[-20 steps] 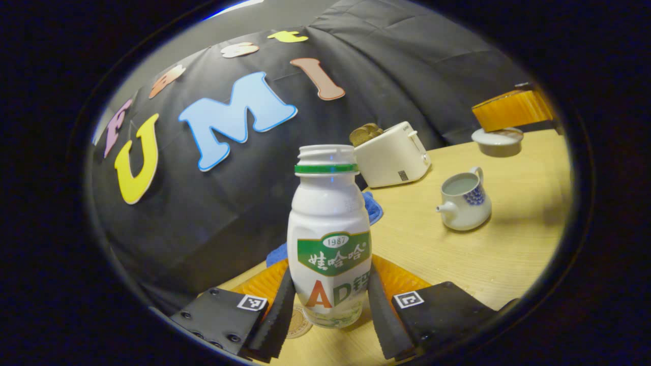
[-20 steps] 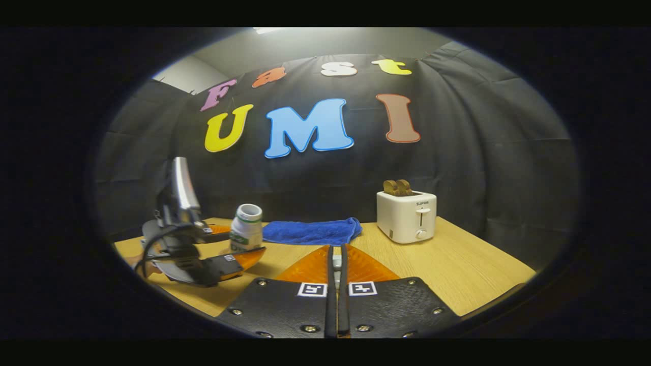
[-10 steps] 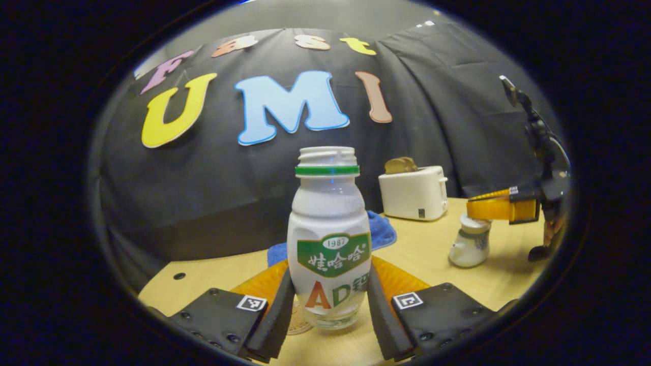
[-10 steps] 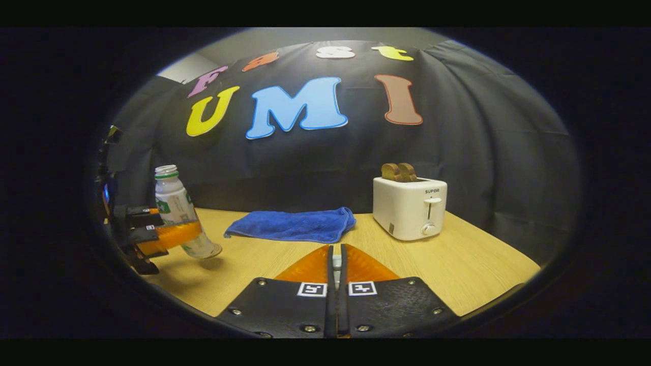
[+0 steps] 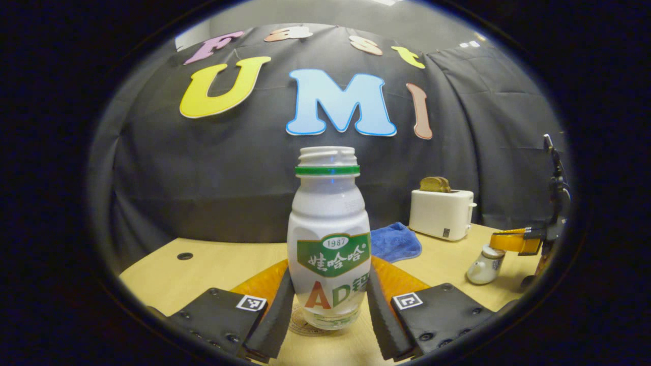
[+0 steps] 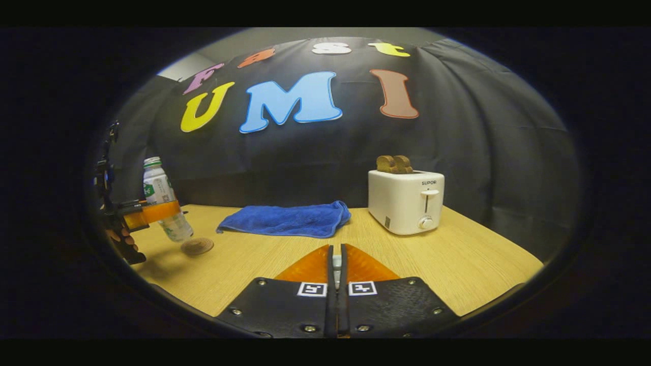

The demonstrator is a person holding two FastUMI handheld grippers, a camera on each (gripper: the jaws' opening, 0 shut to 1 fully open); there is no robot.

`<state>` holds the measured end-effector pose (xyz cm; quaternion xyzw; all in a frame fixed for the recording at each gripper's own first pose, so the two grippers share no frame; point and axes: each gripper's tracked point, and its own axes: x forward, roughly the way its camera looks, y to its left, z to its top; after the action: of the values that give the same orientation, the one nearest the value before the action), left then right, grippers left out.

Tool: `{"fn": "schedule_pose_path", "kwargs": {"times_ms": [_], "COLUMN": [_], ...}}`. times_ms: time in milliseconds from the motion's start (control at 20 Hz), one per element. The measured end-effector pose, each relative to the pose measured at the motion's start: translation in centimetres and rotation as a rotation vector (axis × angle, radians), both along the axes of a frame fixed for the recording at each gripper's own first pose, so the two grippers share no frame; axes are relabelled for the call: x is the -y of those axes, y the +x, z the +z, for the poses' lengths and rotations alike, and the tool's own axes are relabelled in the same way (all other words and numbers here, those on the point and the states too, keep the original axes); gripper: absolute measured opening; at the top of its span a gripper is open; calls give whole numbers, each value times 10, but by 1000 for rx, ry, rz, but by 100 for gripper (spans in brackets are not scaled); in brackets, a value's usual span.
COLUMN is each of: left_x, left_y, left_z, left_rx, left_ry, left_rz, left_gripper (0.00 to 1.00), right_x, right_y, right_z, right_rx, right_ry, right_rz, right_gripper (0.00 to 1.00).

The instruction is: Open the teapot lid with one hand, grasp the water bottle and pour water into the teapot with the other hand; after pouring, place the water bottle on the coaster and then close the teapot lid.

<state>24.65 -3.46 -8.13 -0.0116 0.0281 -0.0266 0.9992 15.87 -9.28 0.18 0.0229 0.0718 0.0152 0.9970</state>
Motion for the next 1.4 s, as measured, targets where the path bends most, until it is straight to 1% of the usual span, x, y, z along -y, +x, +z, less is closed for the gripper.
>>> {"fn": "schedule_pose_path", "kwargs": {"times_ms": [50,100,150,200,250,300,350,400,500,600,650,700,800,950,1200,1250,1400], "left_x": [-14,-17,-20,-25,-29,-35,-36,-33,-29,-34,-34,-33,-32,-30,-27,-27,-23], "left_y": [1,2,3,5,8,14,19,25,34,39,41,41,42,42,38,38,36], "left_z": [-5,-8,-10,-14,-15,-15,-17,-22,-36,-46,-46,-46,-47,-51,-51,-52,-51], "left_rx": [-4,-10,-16,-20,-23,-22,-28,-40,-63,-82,-81,-82,-83,-95,-106,-104,-84], "left_ry": [14,-4,-20,-27,-25,-22,-33,-40,-13,25,23,15,8,32,25,30,60], "left_rz": [55,63,67,79,88,97,92,74,51,66,63,58,51,55,51,49,47], "left_gripper": [80,75,75,75,75,80,80,75,78,80,78,75,76,76,76,81,81], "right_x": [0,0,1,3,7,9,9,9,4,-2,-2,-3,-7,-15,-13,-12,-13], "right_y": [2,2,1,-2,-6,-10,-14,-18,-21,-22,-21,-21,-22,-25,-26,-26,-27], "right_z": [-4,-6,-6,-1,9,17,23,28,31,31,30,30,30,34,37,37,37], "right_rx": [-1,-6,-4,9,46,77,104,125,140,144,143,142,144,162,175,173,171], "right_ry": [11,15,18,17,5,-3,-13,-24,-34,-34,-44,-55,-67,-61,-64,-64,-66], "right_rz": [-3,-7,-6,-18,-37,-48,-58,-60,-46,-21,-20,-17,-4,25,18,18,19], "right_gripper": [2,6,10,30,16,25,35,52,67,68,48,68,68,68,67,67,67]}}
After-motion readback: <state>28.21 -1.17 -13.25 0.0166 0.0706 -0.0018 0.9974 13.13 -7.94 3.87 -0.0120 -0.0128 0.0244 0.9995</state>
